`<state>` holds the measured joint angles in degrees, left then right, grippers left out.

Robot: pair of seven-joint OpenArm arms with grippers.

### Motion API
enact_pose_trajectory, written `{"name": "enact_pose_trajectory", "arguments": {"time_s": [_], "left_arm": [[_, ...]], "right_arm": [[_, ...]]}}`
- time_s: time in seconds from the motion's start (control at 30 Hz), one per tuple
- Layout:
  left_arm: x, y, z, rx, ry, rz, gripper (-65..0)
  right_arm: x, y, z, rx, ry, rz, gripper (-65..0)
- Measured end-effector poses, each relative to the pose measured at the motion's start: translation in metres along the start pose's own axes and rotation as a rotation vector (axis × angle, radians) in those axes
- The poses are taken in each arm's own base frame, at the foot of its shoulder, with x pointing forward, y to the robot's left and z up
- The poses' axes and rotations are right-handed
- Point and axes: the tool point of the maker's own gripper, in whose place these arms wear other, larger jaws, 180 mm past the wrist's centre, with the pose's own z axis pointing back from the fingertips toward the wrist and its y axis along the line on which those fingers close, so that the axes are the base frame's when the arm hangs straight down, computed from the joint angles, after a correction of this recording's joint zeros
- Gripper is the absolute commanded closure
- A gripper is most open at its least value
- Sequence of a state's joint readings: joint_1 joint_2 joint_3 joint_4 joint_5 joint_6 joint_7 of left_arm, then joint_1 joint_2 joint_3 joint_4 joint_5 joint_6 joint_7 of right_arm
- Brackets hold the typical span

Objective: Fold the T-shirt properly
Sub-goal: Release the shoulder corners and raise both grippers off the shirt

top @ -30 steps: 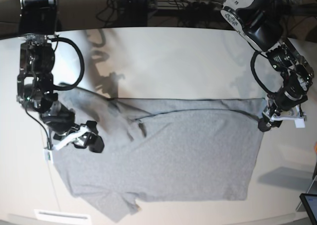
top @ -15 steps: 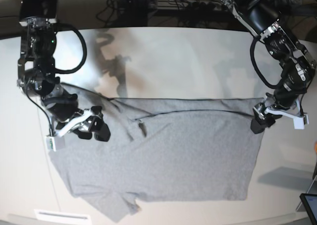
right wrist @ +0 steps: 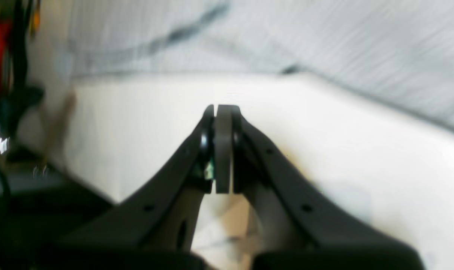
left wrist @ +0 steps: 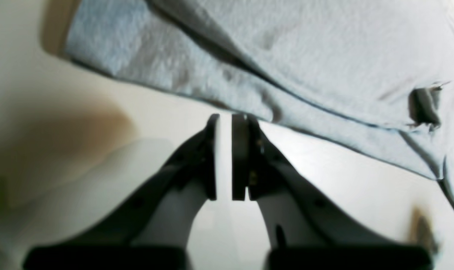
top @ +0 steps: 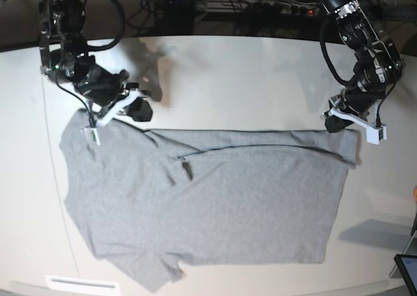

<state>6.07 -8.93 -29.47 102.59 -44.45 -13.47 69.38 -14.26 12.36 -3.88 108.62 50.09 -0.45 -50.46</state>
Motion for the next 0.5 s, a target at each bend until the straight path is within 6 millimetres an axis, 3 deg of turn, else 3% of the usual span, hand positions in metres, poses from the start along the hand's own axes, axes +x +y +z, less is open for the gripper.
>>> {"name": "enact_pose_trajectory", "arguments": {"time_s": [0.23,0.4,0.5], "left_arm": [[0.013,-0.009,-0.011,-0.039,-0.025,0.027,0.0],[-0.007,0.005,-0.032,-0.03,0.055,0.112,0.0],[-0.005,0.006,-0.039,-0.038,0.058,0.135,0.0]], "right_arm": [[-0.015,0.005,-0.002,0.012,0.024,-0.034,-0.3],[-0.021,0.003,-0.001,0.005,0.029,-0.043,-0.3],[-0.025,0.002,0.0,0.003,0.039,-0.046,-0.3]]}}
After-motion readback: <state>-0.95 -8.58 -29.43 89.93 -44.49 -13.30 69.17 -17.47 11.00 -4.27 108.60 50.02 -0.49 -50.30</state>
